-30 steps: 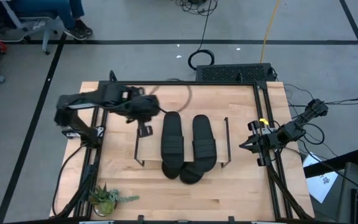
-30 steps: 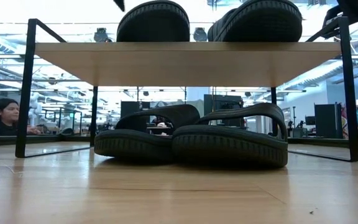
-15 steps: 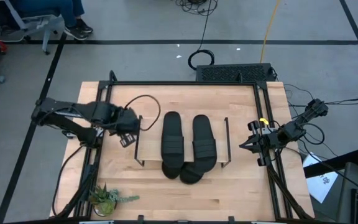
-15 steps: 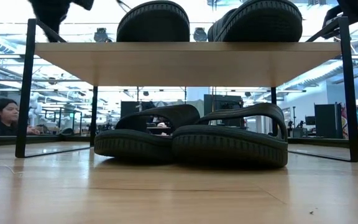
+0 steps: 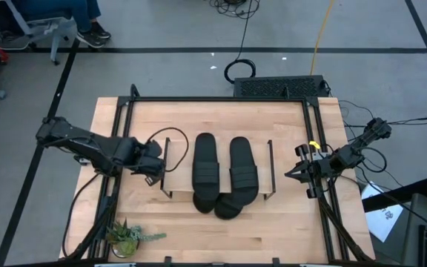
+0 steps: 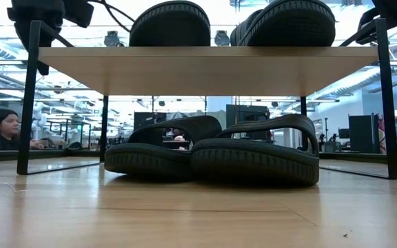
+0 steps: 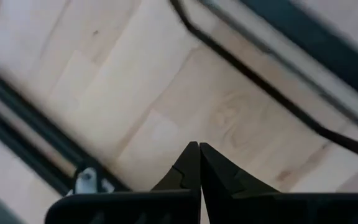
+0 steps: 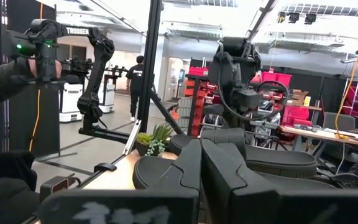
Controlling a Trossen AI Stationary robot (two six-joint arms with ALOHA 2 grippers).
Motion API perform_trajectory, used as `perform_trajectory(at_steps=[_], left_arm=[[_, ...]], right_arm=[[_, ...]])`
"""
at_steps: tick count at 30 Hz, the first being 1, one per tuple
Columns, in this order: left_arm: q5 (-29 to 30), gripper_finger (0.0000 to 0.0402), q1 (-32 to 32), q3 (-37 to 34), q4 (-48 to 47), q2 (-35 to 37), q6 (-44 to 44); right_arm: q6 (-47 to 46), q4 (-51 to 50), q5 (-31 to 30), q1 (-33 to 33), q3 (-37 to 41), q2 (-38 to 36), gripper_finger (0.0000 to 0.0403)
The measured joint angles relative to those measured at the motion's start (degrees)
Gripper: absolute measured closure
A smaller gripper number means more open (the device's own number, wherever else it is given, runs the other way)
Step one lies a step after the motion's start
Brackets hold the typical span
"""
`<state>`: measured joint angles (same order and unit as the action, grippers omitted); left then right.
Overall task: Pick and place slides into the shelf
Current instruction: Adjust the shelf
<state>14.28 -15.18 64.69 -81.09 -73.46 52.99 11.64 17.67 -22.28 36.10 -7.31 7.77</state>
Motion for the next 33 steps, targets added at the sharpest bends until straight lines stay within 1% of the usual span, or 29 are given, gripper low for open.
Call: perform_trajectory(at_steps=[3,12,22,25,33], left_arm=[[-0.52,0.0401,-0.57,0.04,4.05,-0.05,-1.00],[-3.78,0.0401,-3.59,0.13,11.35,-0.03,-3.38],[-5.79,0.0401,-7.37,0.17,15.32,-0.72,-3.61],[-6.27,0.0401,-7.48,0.23,15.13,-2.54,-3.57],[-10.30,0.0401,-7.46,0.22,16.12,-8.72,-4.94]], right_arm=[[0.00,0.05,-0.04,0.00,0.00,0.00,0.0403],[0.02,0.02,-0.09,0.00,0.00,0.01,0.0403],[0.15,0.00,-0.11,0.00,0.00,0.00,0.0403],[0.15,-0.01,-0.11,0.00,0.00,0.02,0.0403],[0.00,0.01,-0.11,0.00,0.00,0.02,0.0403]])
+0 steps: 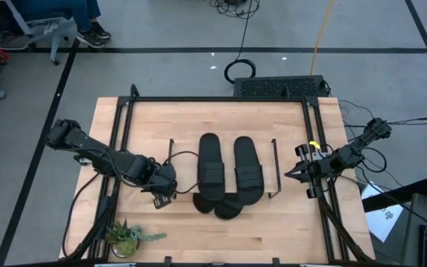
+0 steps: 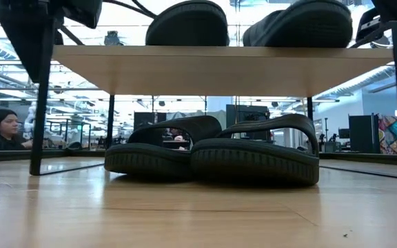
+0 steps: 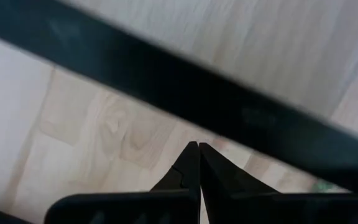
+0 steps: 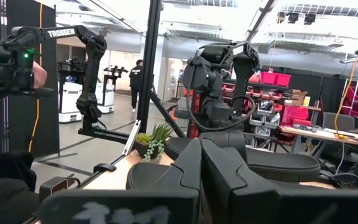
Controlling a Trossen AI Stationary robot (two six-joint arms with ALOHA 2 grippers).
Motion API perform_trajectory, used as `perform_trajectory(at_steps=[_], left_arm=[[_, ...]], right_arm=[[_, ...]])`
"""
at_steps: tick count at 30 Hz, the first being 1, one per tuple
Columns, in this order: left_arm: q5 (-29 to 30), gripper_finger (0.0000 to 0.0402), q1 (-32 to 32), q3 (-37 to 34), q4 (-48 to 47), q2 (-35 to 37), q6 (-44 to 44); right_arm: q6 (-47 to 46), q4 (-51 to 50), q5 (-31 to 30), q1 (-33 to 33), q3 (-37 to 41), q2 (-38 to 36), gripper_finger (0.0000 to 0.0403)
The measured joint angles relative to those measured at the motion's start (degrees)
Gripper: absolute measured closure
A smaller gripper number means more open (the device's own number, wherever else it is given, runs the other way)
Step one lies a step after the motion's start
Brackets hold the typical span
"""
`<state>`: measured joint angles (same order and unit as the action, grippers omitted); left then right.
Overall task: Pick and place slides into the shelf
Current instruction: Adjust the shelf
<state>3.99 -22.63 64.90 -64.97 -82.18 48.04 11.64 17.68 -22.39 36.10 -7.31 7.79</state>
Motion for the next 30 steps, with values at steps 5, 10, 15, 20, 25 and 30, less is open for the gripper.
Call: perform_trajectory(at_steps=[5,10,15,20,25,30], left_arm=[[-1.40,0.0401,0.00,0.00,-0.08,-0.73,0.05],[-1.33,0.0401,-0.23,0.00,0.12,0.49,-0.47],[-1.03,0.0401,-0.68,0.00,-0.26,0.51,-0.93],[3.90,0.0401,-0.70,-0.01,-8.83,0.63,3.56],[11.65,0.0401,-1.57,-0.02,-13.22,2.90,7.36],[24.68,0.0401,-5.03,-0.02,-9.69,6.58,5.87]], right_arm=[[0.00,0.01,0.00,0.00,0.00,-0.02,0.0403],[0.02,0.01,0.00,0.00,0.00,-0.02,0.0403],[0.09,0.04,-0.02,0.00,0.00,-0.02,0.0403],[1.38,0.04,-0.02,-0.01,0.00,-0.02,0.0403],[2.12,1.95,1.46,0.00,0.00,0.53,0.0403],[4.62,7.67,12.93,0.02,0.00,3.78,0.0403]])
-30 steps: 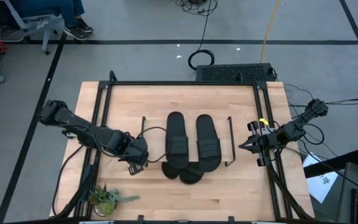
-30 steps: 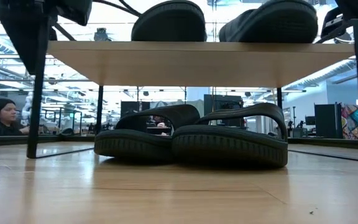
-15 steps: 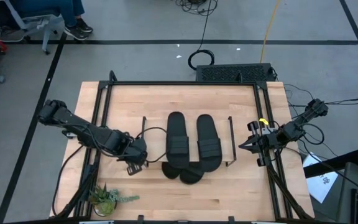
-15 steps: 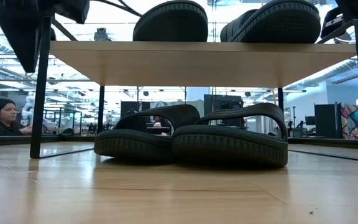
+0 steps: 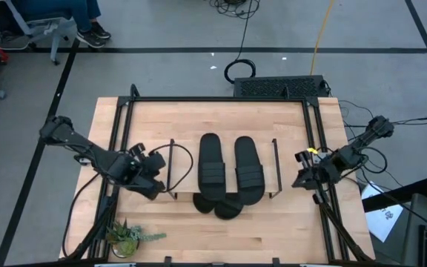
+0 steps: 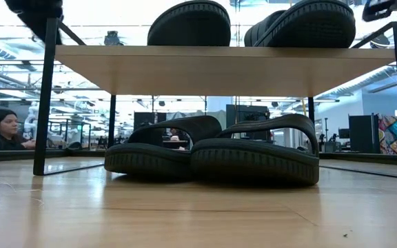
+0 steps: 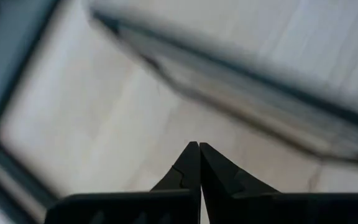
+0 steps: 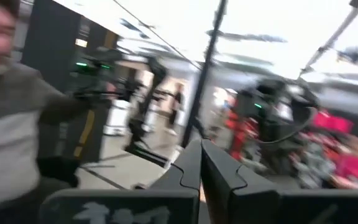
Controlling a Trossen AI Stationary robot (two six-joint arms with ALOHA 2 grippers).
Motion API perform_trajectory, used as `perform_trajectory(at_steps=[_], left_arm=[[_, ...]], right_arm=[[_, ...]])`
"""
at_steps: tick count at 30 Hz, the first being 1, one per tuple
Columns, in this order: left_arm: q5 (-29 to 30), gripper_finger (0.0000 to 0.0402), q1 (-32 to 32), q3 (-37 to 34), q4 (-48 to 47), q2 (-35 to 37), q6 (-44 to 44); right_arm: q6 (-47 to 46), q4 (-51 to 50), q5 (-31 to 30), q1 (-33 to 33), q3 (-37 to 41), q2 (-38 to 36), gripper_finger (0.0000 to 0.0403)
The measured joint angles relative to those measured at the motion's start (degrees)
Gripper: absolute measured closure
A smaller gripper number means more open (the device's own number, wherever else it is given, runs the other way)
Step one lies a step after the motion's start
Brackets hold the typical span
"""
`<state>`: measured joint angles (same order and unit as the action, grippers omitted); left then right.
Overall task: Pick and place slides into the shelf
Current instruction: Adjust the shelf, then adjust the bottom right black slipper under the shelf
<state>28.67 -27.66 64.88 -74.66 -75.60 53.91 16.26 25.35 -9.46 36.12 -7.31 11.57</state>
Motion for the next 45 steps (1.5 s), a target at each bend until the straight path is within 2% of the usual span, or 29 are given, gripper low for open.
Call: perform_trajectory(at_steps=[5,9,12,16,18,21,22,24,26,29,31,33,37,41,43,45], left_arm=[[16.10,0.0401,-5.32,0.00,6.65,2.58,-5.43],[27.35,0.0401,-9.51,-0.16,12.03,2.90,-11.31],[31.55,0.0401,-11.52,-2.10,17.50,2.96,-15.61],[32.00,0.0401,-12.11,-7.16,27.67,2.94,-23.51],[31.30,0.0401,-11.82,-10.11,35.01,2.92,-30.01],[25.97,0.0401,-10.11,-14.37,48.88,3.09,-43.06],[23.52,0.0401,-9.38,-15.84,54.26,3.39,-47.75],[19.28,0.0401,-7.66,-18.23,64.64,4.15,-56.16],[15.70,0.0401,-6.19,-20.49,73.65,5.30,-62.94],[12.29,0.0401,-4.37,-23.57,82.16,7.50,-69.93],[11.38,0.0401,-3.51,-25.70,85.40,9.33,-72.82],[10.78,0.0401,-3.07,-27.57,87.16,11.32,-74.06],[10.71,0.0401,-2.58,-30.77,87.41,15.57,-74.16],[10.27,0.0401,-2.62,-34.09,90.24,19.12,-74.33],[10.22,0.0401,-2.62,-35.56,91.89,20.32,-74.36],[10.13,0.0401,-2.62,-36.99,92.99,21.48,-74.64]], right_arm=[[3.00,5.98,12.64,0.33,-1.34,5.74,0.0403],[5.94,9.20,15.57,2.60,-4.00,12.34,0.0403],[8.87,8.66,16.08,4.63,-7.56,18.94,0.0403],[14.27,4.75,19.98,8.52,-15.23,28.76,0.0403],[14.69,-1.04,15.20,10.63,-20.77,33.47,0.0403],[13.36,-13.44,-1.13,12.95,-30.71,41.28,0.0403],[13.39,-17.51,-4.88,13.30,-33.88,44.06,0.0403],[15.43,-22.02,-7.06,13.46,-39.15,49.14,0.0403],[16.43,-22.07,-7.05,13.51,-43.76,52.90,0.0403],[12.38,-22.52,-7.06,13.52,-48.85,56.78,0.0403],[6.50,-24.53,-7.35,13.30,-49.99,58.65,0.0403],[1.07,-24.17,-10.64,13.70,-50.05,60.24,0.0403],[-0.01,-22.20,-28.07,20.45,-50.27,63.18,0.0403],[2.04,-19.76,-37.86,27.50,-50.15,65.22,0.0403],[1.62,-18.88,-37.76,29.19,-50.31,65.98,0.0403],[-0.29,-19.22,-33.61,28.91,-50.25,67.56,0.0403]])
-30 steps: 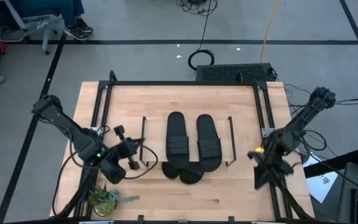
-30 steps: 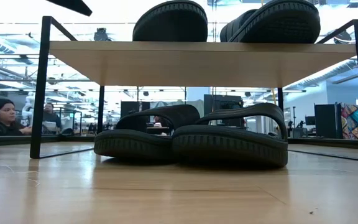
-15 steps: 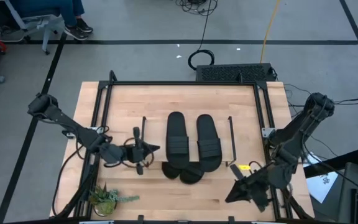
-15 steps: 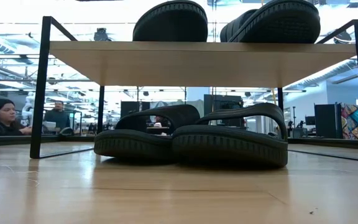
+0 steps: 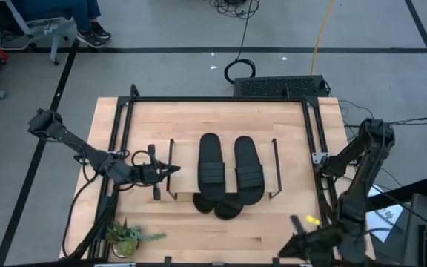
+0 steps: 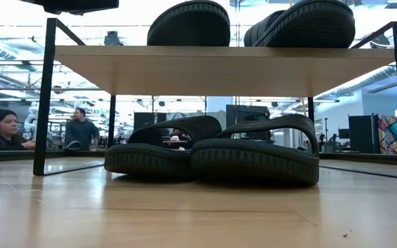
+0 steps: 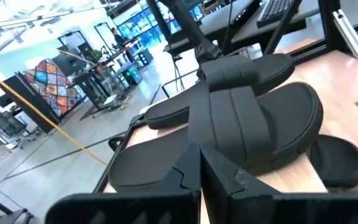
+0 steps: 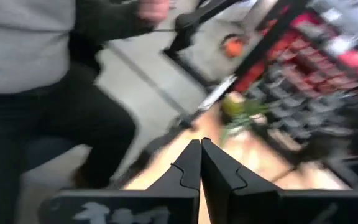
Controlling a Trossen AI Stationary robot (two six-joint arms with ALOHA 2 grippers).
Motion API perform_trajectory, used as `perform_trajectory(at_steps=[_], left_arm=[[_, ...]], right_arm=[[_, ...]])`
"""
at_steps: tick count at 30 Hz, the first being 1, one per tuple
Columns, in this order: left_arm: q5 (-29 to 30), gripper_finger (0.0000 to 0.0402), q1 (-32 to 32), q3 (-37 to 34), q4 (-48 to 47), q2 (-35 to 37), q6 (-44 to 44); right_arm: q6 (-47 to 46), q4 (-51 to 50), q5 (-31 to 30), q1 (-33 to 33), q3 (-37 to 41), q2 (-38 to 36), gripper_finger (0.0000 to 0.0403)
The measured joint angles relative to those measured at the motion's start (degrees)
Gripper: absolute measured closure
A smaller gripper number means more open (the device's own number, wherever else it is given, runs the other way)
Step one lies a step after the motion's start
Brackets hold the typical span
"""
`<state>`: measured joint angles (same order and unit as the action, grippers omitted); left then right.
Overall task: Pick and place slides into the shelf
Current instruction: Adjust the bottom right black slipper under the shelf
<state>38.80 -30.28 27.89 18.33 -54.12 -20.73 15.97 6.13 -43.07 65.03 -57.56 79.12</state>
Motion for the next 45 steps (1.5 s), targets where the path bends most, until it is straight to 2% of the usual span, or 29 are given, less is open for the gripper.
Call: perform_trajectory(at_steps=[5,10,12,16,18,25,27,32,36,39,41,45], left_arm=[[-1.76,0.0401,0.00,-2.21,3.41,0.98,-0.71],[-3.07,0.0401,-0.11,-3.60,6.95,0.95,-1.51],[-3.07,0.0401,-0.22,-3.62,6.95,0.98,-1.47],[-3.05,0.0401,-0.59,-3.62,6.91,0.95,-1.24],[-3.05,0.0401,-0.61,-3.62,6.91,0.95,-1.26],[-2.94,0.0401,-0.61,-3.62,8.61,0.95,-1.52],[-2.91,0.0401,-0.61,-3.62,9.28,0.95,-1.24],[-2.76,0.0401,-0.61,-3.62,9.35,0.95,0.17],[-2.21,0.0401,-2.11,-3.62,9.29,0.95,0.06],[2.04,0.0401,-5.43,-3.62,9.31,0.95,-1.77],[2.66,0.0401,-7.81,-3.62,9.09,0.95,-1.86],[-7.27,0.0401,-11.98,-3.62,7.20,0.10,-0.56]], right_arm=[[-5.28,2.68,11.38,-6.94,0.06,4.95,0.0403],[-13.10,8.44,29.36,-13.94,0.15,10.80,0.0403],[-14.71,11.94,33.32,-14.94,0.13,13.48,0.0403],[-17.79,16.97,35.69,-14.19,0.11,17.87,0.0403],[-21.84,16.62,34.34,-14.27,0.06,19.81,0.0403],[-26.34,14.88,17.06,-15.62,0.17,26.84,0.0403],[-29.14,16.54,12.01,-15.64,0.17,28.28,0.0403],[-30.00,24.20,4.86,-14.80,0.11,30.99,0.0403],[-21.71,30.46,4.12,-12.22,0.03,31.45,0.0403],[-13.76,31.28,3.11,-9.72,-0.60,28.75,0.0403],[-10.61,30.79,0.30,-8.25,-0.74,26.21,0.0403],[-5.92,23.63,-3.80,-6.31,-0.74,20.56,0.0403]])
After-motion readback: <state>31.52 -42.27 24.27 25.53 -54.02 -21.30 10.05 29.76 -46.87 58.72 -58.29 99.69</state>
